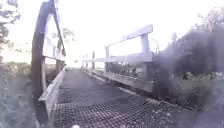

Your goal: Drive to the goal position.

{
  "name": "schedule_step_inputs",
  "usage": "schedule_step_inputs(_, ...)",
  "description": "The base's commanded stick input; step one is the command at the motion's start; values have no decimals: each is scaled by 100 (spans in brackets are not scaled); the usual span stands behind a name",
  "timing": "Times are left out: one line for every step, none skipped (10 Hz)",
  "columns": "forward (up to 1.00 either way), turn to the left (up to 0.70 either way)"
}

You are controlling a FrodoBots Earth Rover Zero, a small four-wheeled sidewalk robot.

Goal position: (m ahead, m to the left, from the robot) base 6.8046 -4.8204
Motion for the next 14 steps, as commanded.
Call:
schedule_step_inputs(70, 13)
schedule_step_inputs(70, 14)
schedule_step_inputs(70, 14)
schedule_step_inputs(70, 14)
schedule_step_inputs(70, 14)
schedule_step_inputs(70, 14)
schedule_step_inputs(70, 14)
schedule_step_inputs(70, 14)
schedule_step_inputs(70, 14)
schedule_step_inputs(70, 14)
schedule_step_inputs(43, 36)
schedule_step_inputs(12, 60)
schedule_step_inputs(0, 34)
schedule_step_inputs(0, 13)
